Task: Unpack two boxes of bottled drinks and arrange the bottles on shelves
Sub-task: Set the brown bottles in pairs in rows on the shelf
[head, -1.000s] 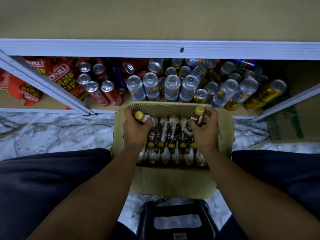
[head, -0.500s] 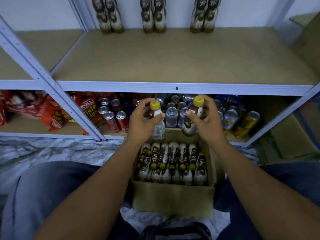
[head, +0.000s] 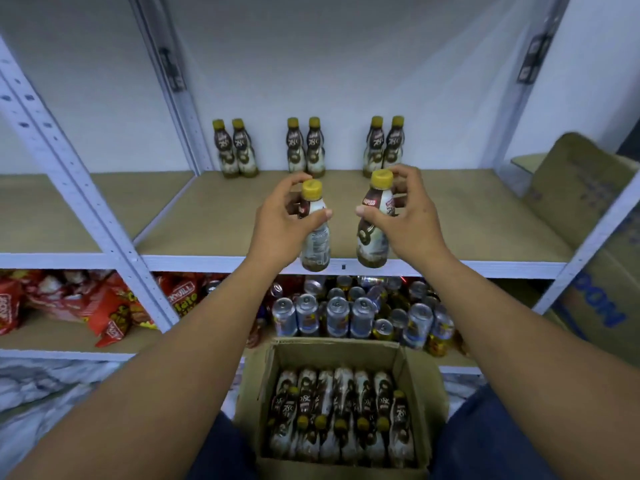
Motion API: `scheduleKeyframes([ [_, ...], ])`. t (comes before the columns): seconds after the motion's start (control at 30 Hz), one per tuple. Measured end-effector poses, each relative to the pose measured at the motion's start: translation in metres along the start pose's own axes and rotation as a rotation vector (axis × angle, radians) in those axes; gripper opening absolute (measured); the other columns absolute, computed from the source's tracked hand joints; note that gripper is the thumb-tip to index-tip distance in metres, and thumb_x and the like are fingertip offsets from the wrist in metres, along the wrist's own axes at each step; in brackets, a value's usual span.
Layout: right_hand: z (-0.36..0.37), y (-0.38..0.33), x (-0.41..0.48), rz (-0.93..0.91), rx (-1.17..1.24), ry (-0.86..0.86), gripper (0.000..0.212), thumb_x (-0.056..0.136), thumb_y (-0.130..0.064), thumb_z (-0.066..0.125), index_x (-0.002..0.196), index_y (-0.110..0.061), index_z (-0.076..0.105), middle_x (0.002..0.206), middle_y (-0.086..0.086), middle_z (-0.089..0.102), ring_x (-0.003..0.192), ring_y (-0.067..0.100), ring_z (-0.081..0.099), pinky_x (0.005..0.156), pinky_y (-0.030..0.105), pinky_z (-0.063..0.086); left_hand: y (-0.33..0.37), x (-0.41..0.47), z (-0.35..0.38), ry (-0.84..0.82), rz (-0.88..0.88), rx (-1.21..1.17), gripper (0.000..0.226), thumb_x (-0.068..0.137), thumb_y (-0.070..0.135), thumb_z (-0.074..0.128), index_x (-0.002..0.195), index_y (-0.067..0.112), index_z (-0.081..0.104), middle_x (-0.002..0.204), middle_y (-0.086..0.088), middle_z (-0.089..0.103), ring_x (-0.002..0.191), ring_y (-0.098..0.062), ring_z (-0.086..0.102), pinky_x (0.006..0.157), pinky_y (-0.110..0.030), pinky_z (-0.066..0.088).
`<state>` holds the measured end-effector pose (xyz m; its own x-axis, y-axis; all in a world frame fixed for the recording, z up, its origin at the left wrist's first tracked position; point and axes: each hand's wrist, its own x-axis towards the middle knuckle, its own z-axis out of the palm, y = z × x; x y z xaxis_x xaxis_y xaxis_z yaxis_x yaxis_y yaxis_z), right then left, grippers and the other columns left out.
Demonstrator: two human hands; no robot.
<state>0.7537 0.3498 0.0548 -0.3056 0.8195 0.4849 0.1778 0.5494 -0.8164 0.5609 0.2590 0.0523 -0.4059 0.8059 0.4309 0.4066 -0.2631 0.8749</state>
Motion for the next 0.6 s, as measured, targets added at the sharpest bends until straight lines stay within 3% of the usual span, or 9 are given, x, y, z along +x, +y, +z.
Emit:
scheduleKeyframes([
  [0.13,0.007,0.01,0.025,-0.002,-0.012,0.011,0.065,0.078,-0.033,0.088,0.129,-0.033,0.048,0.117,-0.01,0.062,0.101,0.01,0.062,0.089,0.036,0.055,-0.004,0.028,0.007,0.028,0.027,0.007,0.052,0.082,0.011,0.086,0.107,0.046,0.056,0.105,0.003,0.071,0.086,-0.004,0.065,0.086,-0.03,0.058],
  [0.3,0.017,0.04,0.039,0.017,-0.079,-0.029,0.061,0.08,-0.033,0.086,0.125,-0.041,0.046,0.114,-0.013,0.059,0.099,0.0,0.059,0.086,0.029,0.053,-0.037,0.048,0.016,0.018,-0.024,0.037,0.052,0.082,0.017,0.086,0.121,0.036,0.057,0.111,0.004,0.071,0.092,-0.007,0.067,0.089,-0.032,0.057],
  [0.4,0.022,0.057,0.048,0.02,-0.09,0.016,0.063,0.081,-0.035,0.085,0.129,-0.042,0.045,0.123,-0.01,0.059,0.107,0.011,0.06,0.093,0.034,0.053,-0.05,0.059,0.018,0.02,-0.014,0.069,0.055,0.083,0.024,0.085,0.128,0.038,0.056,0.115,0.009,0.071,0.097,-0.002,0.067,0.091,-0.028,0.056],
  [0.6,0.032,0.078,0.071,-0.007,-0.11,0.036,0.067,0.083,-0.039,0.082,0.139,-0.036,0.044,0.131,-0.01,0.058,0.115,0.008,0.058,0.101,0.038,0.052,-0.067,0.08,0.026,0.033,0.013,0.095,0.055,0.087,0.029,0.081,0.133,0.042,0.053,0.119,0.015,0.068,0.102,0.005,0.064,0.091,-0.019,0.052],
])
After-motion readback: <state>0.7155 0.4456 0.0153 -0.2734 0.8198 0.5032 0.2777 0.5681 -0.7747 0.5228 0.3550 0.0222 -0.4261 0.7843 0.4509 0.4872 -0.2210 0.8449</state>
